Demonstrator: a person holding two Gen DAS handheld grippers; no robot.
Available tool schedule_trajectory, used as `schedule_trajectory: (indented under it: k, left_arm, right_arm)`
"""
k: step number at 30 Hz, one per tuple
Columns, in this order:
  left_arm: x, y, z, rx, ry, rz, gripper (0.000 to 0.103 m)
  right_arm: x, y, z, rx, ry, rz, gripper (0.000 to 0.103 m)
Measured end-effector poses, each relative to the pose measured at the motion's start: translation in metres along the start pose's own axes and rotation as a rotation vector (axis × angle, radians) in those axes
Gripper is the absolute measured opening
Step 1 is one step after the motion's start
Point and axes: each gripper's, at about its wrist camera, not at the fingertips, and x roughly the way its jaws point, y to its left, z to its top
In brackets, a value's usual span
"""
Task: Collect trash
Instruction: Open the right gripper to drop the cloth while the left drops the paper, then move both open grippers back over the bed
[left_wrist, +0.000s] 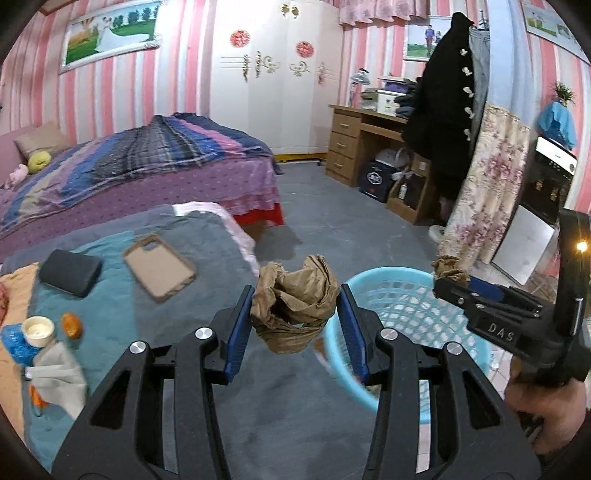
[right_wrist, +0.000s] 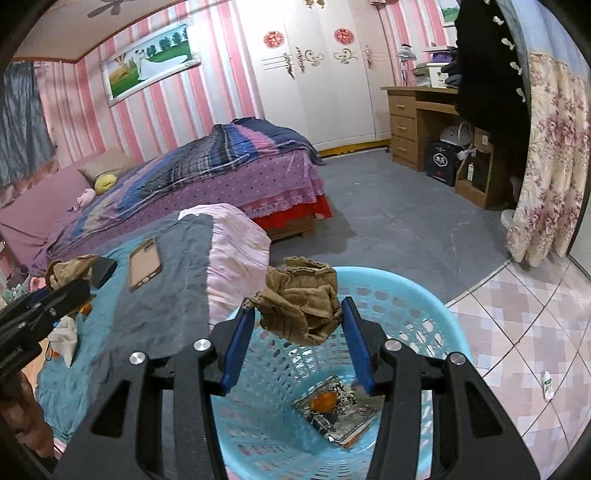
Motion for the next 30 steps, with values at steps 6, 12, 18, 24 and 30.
schedule_trajectory:
  k: [6, 12, 18, 24, 30]
  left_arm:
    - [0.010, -0.023, -0.001, 0.023, 0.017, -0.030, 0.044]
    - [0.021, -0.040, -0.003, 0.039, 0.040, -0.047, 0.045]
    - [0.025, -0.058, 0.005, 0.045, 0.043, -0.090, 0.063]
    - [0.017, -0.049, 0.014, 0.028, 0.001, -0.083, 0.071]
    - [-0.008, 0.011, 0.010, -0.029, -0.032, 0.063, 0.095]
  right_arm:
    - [-0.015, -0.020, 0.002, 0.071, -0.099, -0.063, 0.060]
    - [-0.020, -0.031, 0.006, 0.095, -0.122, -0.077, 0.060]
    - [-0.024, -0.041, 0.007, 0.111, -0.140, -0.113, 0.060]
    - [-0.024, -0.043, 0.007, 0.111, -0.126, -0.112, 0.060]
    - [-0.022, -0.024, 0.010, 0.091, -0.128, -0.072, 0.060]
